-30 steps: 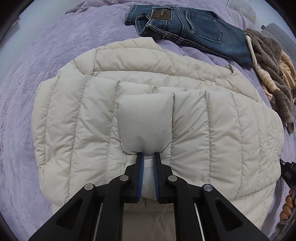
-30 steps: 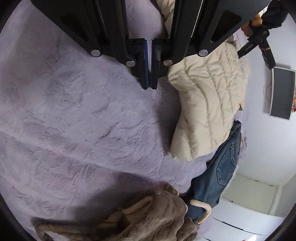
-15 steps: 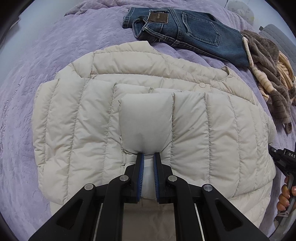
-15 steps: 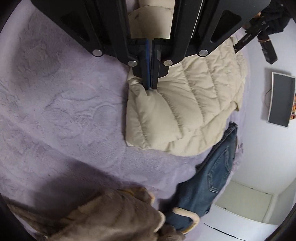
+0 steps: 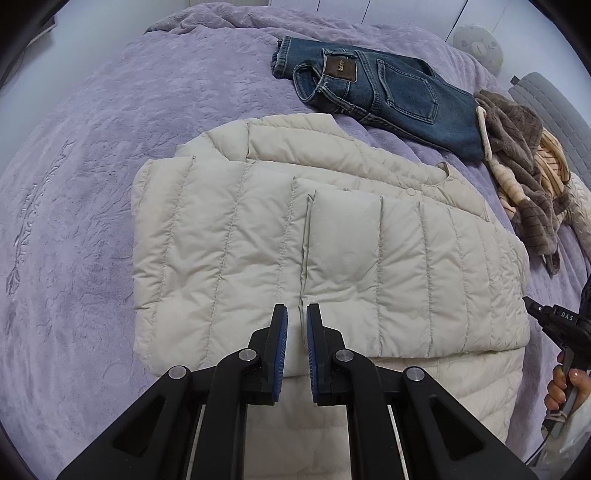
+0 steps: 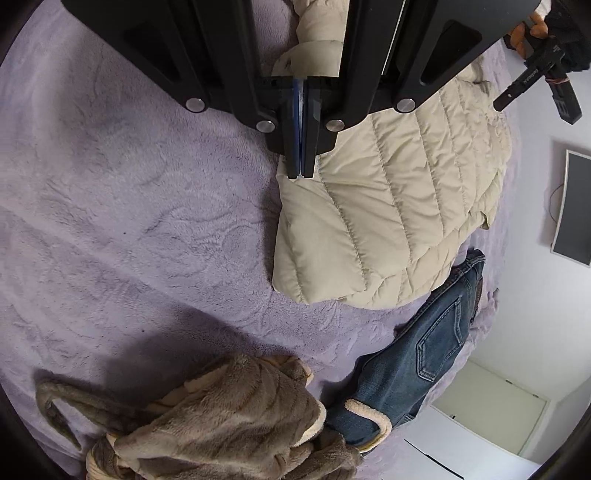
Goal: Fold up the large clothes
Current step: 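Lift the hem with both tools and fold it toward the collar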
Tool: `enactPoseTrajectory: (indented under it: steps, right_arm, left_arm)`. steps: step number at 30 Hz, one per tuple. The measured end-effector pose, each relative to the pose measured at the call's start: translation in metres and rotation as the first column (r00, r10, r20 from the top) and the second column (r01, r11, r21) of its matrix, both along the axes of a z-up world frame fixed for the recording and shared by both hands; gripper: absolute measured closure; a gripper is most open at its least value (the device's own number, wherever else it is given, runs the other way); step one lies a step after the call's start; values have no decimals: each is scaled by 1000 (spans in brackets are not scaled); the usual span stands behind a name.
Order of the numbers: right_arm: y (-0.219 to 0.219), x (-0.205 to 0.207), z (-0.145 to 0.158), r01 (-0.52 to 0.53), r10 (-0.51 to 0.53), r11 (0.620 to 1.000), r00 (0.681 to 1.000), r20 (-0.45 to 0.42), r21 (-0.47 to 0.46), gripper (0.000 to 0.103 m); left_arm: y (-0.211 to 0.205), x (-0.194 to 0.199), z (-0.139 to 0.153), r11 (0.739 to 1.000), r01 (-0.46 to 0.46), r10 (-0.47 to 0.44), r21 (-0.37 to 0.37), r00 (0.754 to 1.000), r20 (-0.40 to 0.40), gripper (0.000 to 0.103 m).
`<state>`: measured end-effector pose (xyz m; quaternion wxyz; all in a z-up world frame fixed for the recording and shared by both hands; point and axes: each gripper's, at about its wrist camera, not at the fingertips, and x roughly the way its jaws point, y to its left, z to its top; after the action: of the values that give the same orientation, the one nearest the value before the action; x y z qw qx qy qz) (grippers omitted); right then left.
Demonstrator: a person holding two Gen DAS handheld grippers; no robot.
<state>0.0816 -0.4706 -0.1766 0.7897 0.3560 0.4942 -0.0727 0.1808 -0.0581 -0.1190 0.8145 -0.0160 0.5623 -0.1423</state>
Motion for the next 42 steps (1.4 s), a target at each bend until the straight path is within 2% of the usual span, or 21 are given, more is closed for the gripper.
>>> enactPoseTrajectory:
  steps: [5,10,14,27,33,37,38,39,40,41,42]
  right_arm:
    - [9,-14,18,-2,2,999,1000,-1,-43,103]
    - [26,-18,29,-37,37,997,999,-7,-65,103]
    - [35,-26,32,-45,45,998,999,-12,-54,103]
    - [58,-41,41,-63,61,997,997,-52,-35,100]
    - [69,-45,50,-74,72,997,995,-71,-29,99]
    - [77,-48,57,-81,80,997,994,-73,-17,99]
    - [80,-50,59,-83,82,996,994,-74,-17,99]
    - [82,-50,62,-86,85,996,994,-75,-17,99]
    - [85,-51,64,-90,88,996,993,-76,-17,99]
    - [88,-52,66,-94,92,995,993,-78,-16,99]
    - [90,-53,68,-98,96,995,992,-79,-16,99]
  left_arm:
    - [-4,1,-10,999,10,-10,-35,1000,-23,91]
    - [-16,-9,-28,997,68,-67,36,997,-48,91]
    - [-16,-14,-29,998,62,-61,26,997,-52,91]
    - [-2,-22,-7,1000,27,-27,5,999,-33,91]
    - [2,-36,10,998,34,-33,47,999,-14,91]
    - [10,-45,19,998,36,-35,47,999,-26,91]
    - [10,-47,21,998,42,-40,52,999,-32,88]
    - [11,-49,22,997,49,-46,60,998,-41,77]
    - [13,-51,24,997,47,-45,64,998,-44,32]
    - [15,-54,28,997,33,-32,65,999,-26,6]
    - [18,-59,34,998,24,-24,64,1000,5,5]
